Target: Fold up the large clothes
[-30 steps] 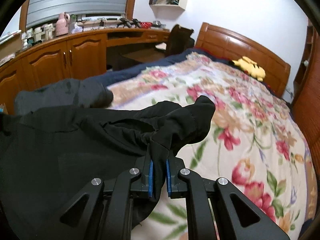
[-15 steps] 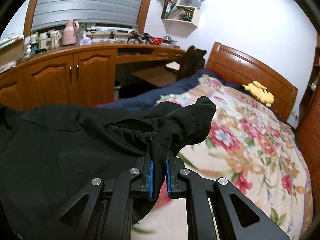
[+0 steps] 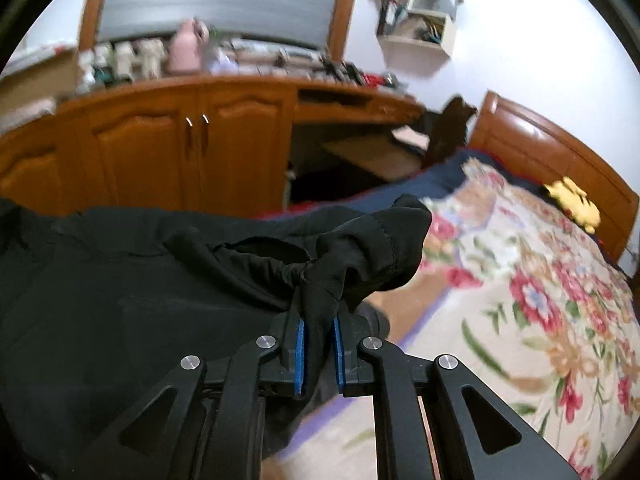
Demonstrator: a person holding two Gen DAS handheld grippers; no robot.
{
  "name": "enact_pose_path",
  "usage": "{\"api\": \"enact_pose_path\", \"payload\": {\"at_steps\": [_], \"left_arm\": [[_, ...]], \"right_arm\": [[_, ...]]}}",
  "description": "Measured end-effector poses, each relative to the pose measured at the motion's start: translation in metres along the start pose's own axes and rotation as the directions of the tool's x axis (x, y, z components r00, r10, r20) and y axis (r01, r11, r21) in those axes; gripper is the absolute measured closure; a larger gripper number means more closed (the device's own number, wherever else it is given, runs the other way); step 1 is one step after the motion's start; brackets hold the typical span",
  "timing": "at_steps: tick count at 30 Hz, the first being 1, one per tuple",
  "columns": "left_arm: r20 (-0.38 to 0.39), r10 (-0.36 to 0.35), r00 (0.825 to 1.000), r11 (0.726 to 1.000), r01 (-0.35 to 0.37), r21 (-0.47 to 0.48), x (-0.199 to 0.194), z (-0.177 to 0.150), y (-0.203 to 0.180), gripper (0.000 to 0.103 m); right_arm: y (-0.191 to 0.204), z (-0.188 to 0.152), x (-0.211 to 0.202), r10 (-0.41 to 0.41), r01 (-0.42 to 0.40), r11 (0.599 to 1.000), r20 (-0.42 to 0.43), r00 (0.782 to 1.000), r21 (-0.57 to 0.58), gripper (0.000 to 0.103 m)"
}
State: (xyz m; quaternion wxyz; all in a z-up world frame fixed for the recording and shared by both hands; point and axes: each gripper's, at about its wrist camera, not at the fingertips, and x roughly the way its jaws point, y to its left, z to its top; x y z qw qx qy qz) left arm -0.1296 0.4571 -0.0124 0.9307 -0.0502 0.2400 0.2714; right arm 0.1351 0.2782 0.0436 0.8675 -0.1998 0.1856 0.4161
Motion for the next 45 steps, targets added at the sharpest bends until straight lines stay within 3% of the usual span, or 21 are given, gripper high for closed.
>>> {"api": "enact_pose_path", "payload": {"at_steps": [5,9,10,11,12,14,16,21,24,26,31,45], "left_arm": [[-0.003,0.008,1.000,1.000,-0.008,0.010,-0.003,-0.001,-0.005,0.100],[-0.005,0.007,1.000,1.000,-0.007,-0.012,-0.006,0.004,-0.004,0.094],[0.002,-0.003,1.000,1.000,0.003,-0.018,-0.010,0.004,-0.004,0.084],[0.008,-0.005,1.000,1.000,0.005,-0.022,-0.013,0.003,-0.002,0.067],[0.017,-0.003,1.000,1.000,0.004,-0.028,-0.017,0.003,-0.001,0.059],[0.023,-0.001,1.000,1.000,0.002,-0.025,-0.022,0.004,0.000,0.035],[0.033,0.003,0.999,1.000,-0.002,-0.020,-0.030,0.007,0.000,0.026],[0.051,0.020,0.998,1.000,-0.020,-0.008,-0.046,0.016,0.001,0.019],[0.060,0.001,0.998,1.000,0.000,-0.031,-0.052,0.019,0.005,0.013],[0.066,0.006,0.998,0.999,-0.003,-0.040,-0.057,0.020,0.007,0.000],[0.077,0.017,0.997,0.999,-0.013,-0.049,-0.066,0.024,0.010,0.000],[0.073,-0.016,0.997,1.000,0.017,-0.014,-0.079,0.026,-0.032,0.000]], "right_arm": [[-0.027,-0.025,0.006,0.023,-0.021,0.995,-0.013,1.000,0.099,0.084],[-0.041,-0.038,-0.006,0.016,-0.016,0.994,0.001,1.000,0.104,0.074],[-0.036,-0.036,-0.007,0.015,-0.016,0.995,0.004,1.000,0.102,0.069],[-0.037,-0.040,-0.012,0.020,-0.021,0.995,0.014,1.000,0.102,0.066],[-0.033,-0.041,-0.017,0.028,-0.031,0.994,0.026,0.999,0.101,0.061],[-0.024,-0.041,-0.026,0.050,-0.054,0.995,0.048,0.998,0.086,0.057],[-0.007,-0.042,-0.036,0.105,-0.109,0.992,0.059,0.993,0.064,0.057],[0.016,-0.051,-0.058,0.272,-0.276,0.960,0.080,0.959,0.037,0.057],[0.028,-0.056,-0.067,0.323,-0.324,0.946,0.079,0.943,0.007,0.057],[0.038,-0.062,-0.071,0.331,-0.332,0.943,0.077,0.940,-0.010,0.057],[0.058,-0.085,-0.058,0.283,-0.281,0.959,0.046,0.958,-0.046,0.057],[0.059,-0.100,-0.102,0.261,-0.260,0.965,0.075,0.962,-0.025,0.057]]}}
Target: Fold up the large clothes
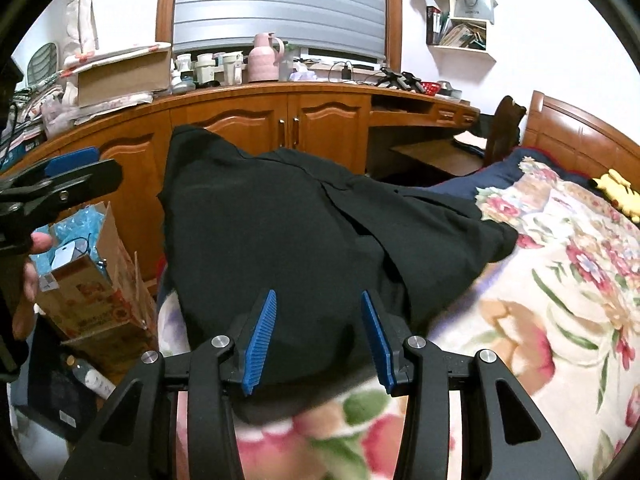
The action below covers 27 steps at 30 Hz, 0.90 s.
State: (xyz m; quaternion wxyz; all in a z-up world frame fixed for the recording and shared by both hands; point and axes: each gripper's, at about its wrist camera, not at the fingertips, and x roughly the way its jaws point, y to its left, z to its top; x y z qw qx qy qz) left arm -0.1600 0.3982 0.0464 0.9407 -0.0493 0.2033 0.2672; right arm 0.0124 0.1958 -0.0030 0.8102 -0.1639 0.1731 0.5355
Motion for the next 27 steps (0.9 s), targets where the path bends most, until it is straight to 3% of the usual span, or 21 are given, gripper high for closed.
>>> {"api": "enact_pose_path", "payload": {"at_steps": [5,15,20,27], "left_arm": [[-0.012,-0.034,0.999,0.999,0.034,0.022,0.000,-0.003,-0.027,0.000],[-0.010,-0.152,0.988,0.986,0.152,0.064,-0.002,-0.008,-0.103,0.000],[-0.029,-0.225,0.974,0.969,0.227,0.095,-0.001,-0.012,-0.151,0.000],[-0.055,-0.334,0.941,0.933,0.339,0.119,-0.002,-0.021,-0.227,0.000]], "right_arm": [[-0.002,-0.012,-0.024,-0.016,0.016,1.000,0.026,1.000,0.005,0.057],[-0.030,-0.052,-0.088,-0.113,0.110,0.993,0.045,0.993,0.052,0.043],[-0.046,-0.070,-0.124,-0.175,0.169,0.980,0.053,0.983,0.102,0.034],[-0.068,-0.103,-0.179,-0.302,0.288,0.939,0.056,0.952,0.186,0.021]]}}
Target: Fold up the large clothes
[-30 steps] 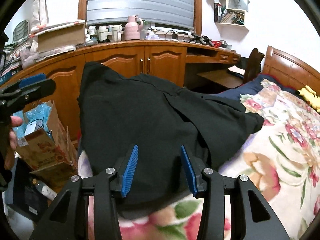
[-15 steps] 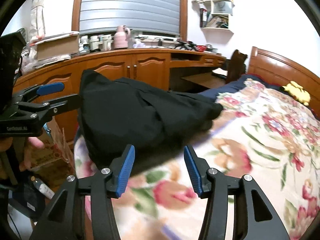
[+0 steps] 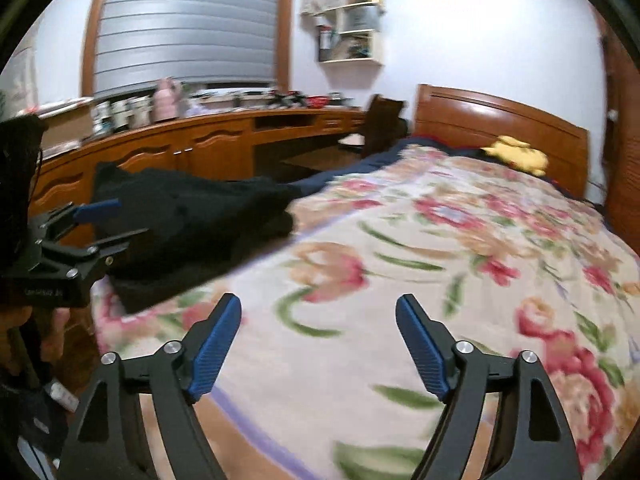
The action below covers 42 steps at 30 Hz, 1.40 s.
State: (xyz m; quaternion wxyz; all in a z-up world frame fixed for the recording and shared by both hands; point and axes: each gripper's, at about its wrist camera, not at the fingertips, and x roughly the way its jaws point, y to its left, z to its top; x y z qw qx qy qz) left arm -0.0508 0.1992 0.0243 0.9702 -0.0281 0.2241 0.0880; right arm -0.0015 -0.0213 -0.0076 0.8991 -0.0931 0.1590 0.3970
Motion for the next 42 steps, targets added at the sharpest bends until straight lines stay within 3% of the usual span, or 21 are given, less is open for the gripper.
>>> {"api": "enact_pose_path", "payload": {"at_steps": [9,16,19,24,32,42], "left_arm": [[0.011,-0.116,0.993,0.991,0.115,0.075,0.014,0.000,-0.097,0.000],[0.005,-0.187,0.982,0.980,0.186,0.069,0.020,-0.007,-0.143,0.000],[0.009,-0.187,0.982,0.978,0.186,0.093,0.022,-0.012,-0.157,0.000],[0.004,-0.194,0.981,0.977,0.193,0.087,0.027,-0.020,-0.164,0.000],[0.006,-0.192,0.981,0.979,0.191,0.071,0.031,-0.026,-0.166,0.000],[0.002,-0.177,0.984,0.982,0.176,0.070,0.032,-0.030,-0.163,0.000]], "right_arm": [[-0.045,-0.038,-0.064,-0.198,0.194,0.973,0.024,0.980,0.122,0.021],[-0.049,-0.057,-0.094,-0.285,0.278,0.943,0.014,0.958,0.184,0.021],[-0.049,-0.063,-0.104,-0.323,0.312,0.930,0.027,0.946,0.193,0.021],[-0.040,-0.070,-0.111,-0.369,0.351,0.914,0.059,0.927,0.203,0.021],[-0.026,-0.075,-0.120,-0.366,0.344,0.913,0.065,0.929,0.219,0.021],[-0.040,-0.091,-0.104,-0.366,0.342,0.912,0.071,0.928,0.226,0.021]]}}
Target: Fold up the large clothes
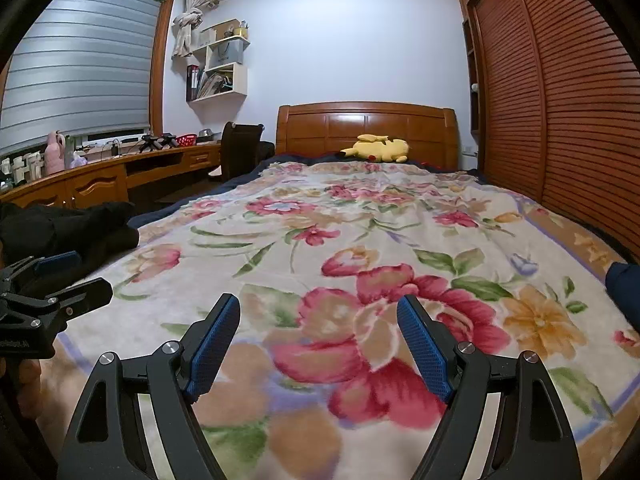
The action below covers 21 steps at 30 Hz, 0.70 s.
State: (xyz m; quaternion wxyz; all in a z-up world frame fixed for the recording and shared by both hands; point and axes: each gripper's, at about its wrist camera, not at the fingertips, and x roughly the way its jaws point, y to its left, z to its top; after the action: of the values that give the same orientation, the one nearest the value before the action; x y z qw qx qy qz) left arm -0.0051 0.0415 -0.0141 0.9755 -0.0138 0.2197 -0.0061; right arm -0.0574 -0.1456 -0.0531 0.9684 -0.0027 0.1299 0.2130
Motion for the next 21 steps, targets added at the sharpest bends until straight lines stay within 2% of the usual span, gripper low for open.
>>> {"api": "enact_pose_path", "payload": {"at_steps": [21], "left_arm": [[0.024,0.007,1.000,1.000,-0.007,-0.009,-0.0060,-0.0007,0.0088,0.000]], "right_arm": [[-0.0056,-0.0022,0.0027,-0.012,0.012,1.000,0.006,1.000,-0.010,0.021]]}}
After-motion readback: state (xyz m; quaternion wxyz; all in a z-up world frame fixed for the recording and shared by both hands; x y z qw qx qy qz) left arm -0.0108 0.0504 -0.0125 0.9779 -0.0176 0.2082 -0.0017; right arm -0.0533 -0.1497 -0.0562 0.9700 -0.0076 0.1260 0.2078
